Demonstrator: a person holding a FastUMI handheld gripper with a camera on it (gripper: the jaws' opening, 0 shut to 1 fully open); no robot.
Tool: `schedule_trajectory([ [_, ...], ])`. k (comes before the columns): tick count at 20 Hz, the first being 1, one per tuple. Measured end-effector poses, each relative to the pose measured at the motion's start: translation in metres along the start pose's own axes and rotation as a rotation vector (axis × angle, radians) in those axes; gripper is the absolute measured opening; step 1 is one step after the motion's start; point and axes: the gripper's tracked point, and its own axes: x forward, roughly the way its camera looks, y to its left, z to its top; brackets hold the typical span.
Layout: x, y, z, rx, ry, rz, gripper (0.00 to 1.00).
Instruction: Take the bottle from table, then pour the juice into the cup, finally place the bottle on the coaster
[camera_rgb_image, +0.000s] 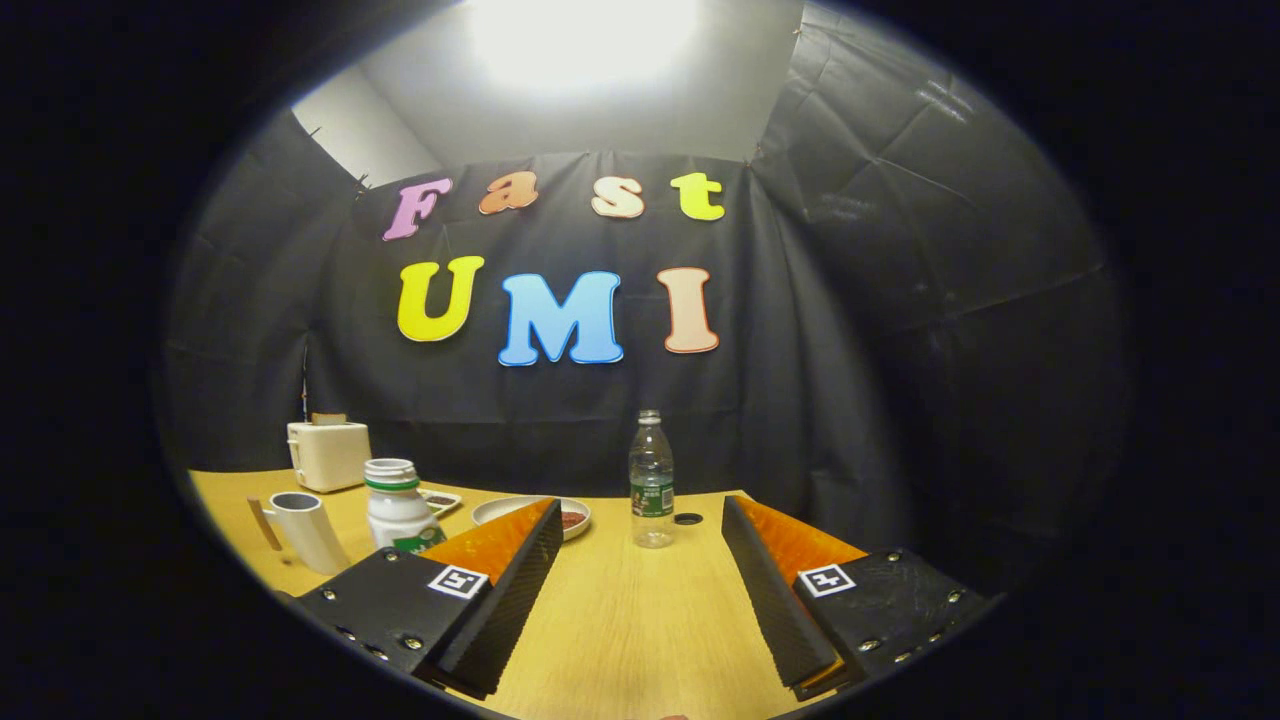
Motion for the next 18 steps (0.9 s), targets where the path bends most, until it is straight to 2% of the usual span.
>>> schedule_trajectory([
  [7,-0.026,0.056,-0.013,0.045,0.062,0.105,0.97],
  [13,-0.027,0.115,-0.038,0.052,0.094,0.200,0.97],
  [18,-0.009,0.138,-0.059,0.031,0.125,0.207,0.97],
])
